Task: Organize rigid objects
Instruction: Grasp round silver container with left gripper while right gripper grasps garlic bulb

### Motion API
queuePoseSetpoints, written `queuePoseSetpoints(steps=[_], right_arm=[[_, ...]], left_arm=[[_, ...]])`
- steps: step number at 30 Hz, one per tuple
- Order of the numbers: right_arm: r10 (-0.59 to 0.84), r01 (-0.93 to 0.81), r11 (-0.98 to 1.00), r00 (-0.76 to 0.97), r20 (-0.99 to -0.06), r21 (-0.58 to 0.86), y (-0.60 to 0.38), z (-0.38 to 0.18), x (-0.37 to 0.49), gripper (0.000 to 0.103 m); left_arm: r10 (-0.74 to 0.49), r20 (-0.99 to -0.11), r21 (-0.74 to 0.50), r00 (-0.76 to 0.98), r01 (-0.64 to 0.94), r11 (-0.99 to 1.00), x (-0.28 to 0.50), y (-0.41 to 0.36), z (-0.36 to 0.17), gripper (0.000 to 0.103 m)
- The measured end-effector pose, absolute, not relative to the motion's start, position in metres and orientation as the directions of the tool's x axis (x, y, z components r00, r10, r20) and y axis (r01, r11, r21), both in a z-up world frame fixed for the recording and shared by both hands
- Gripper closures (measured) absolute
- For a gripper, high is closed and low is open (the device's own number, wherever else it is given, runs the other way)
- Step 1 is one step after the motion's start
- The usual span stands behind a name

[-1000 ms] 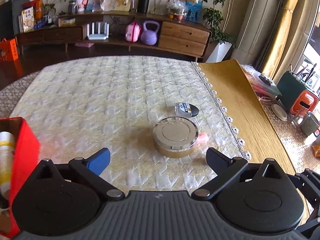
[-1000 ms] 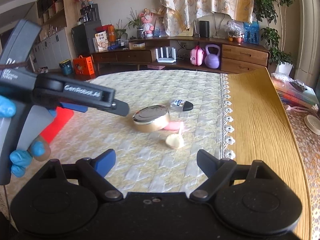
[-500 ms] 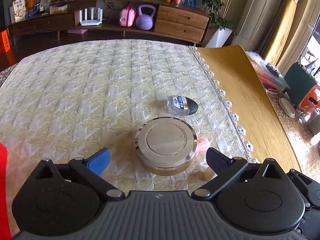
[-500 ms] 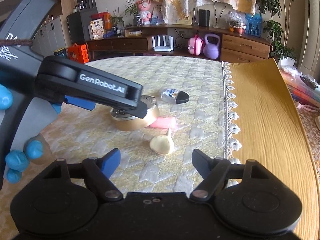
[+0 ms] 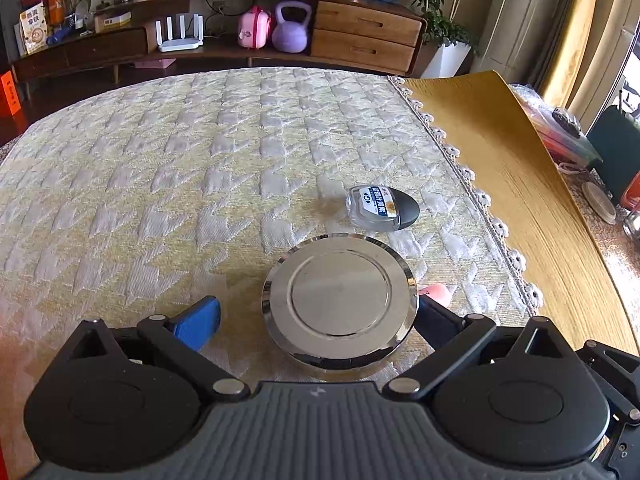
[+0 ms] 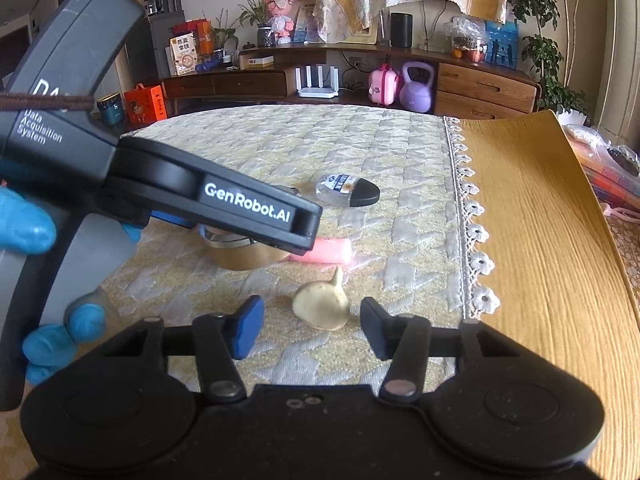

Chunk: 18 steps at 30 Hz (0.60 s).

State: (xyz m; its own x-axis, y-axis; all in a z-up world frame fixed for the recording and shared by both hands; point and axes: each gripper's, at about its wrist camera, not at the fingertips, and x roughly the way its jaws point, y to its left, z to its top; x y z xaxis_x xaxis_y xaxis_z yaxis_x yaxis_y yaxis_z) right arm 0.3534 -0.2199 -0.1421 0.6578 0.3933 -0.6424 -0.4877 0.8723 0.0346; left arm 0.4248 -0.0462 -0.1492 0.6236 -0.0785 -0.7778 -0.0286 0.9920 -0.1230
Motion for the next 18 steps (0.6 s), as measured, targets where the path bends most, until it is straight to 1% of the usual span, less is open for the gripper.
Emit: queuePoseSetpoints(steps=[5,7,9,12,13,14,18], right_arm=[[0.382,-0.475,0.879,0.669,-0.638,0.029,-0.22,-0.143,0.355,0.065],[0.382,-0.473,0.881,0.671,-0.636,0.03,-0.221,-0.143,0.354,0.072],[0.38,-0.47,0.882,0.672,-0.636,0.031,-0.221,-0.143,0.354,0.074],[0.376,-0.465,0.885,0.675,-0.635,0.029,-0.223,-0.142,0.354,0.074],[0.374,-0.462,0.886,0.677,-0.635,0.029,-0.223,-0.141,0.354,0.074],[0.375,-0.46,0.887,0.676,-0.635,0.034,-0.224,-0.141,0.353,0.074],[0.375,-0.455,0.889,0.677,-0.634,0.039,-0.225,-0.138,0.35,0.074]], left_arm=[[-0.057,-0.766,-0.095,0.641,-0.025,0.995,0.424,-0.048,-0.149,0.0],[-0.051,-0.763,-0.086,0.645,-0.022,0.996,0.423,-0.049,-0.149,0.001],[-0.041,-0.759,-0.077,0.65,-0.028,0.997,0.422,-0.048,-0.148,0.002],[-0.054,-0.752,-0.094,0.657,-0.026,0.995,0.42,-0.044,-0.145,0.013],[-0.057,-0.749,-0.096,0.66,-0.023,0.995,0.418,-0.044,-0.144,0.02],[-0.055,-0.747,-0.091,0.662,-0.02,0.996,0.418,-0.044,-0.143,0.024],[-0.038,-0.745,-0.068,0.666,-0.02,0.997,0.413,-0.044,-0.14,0.024]])
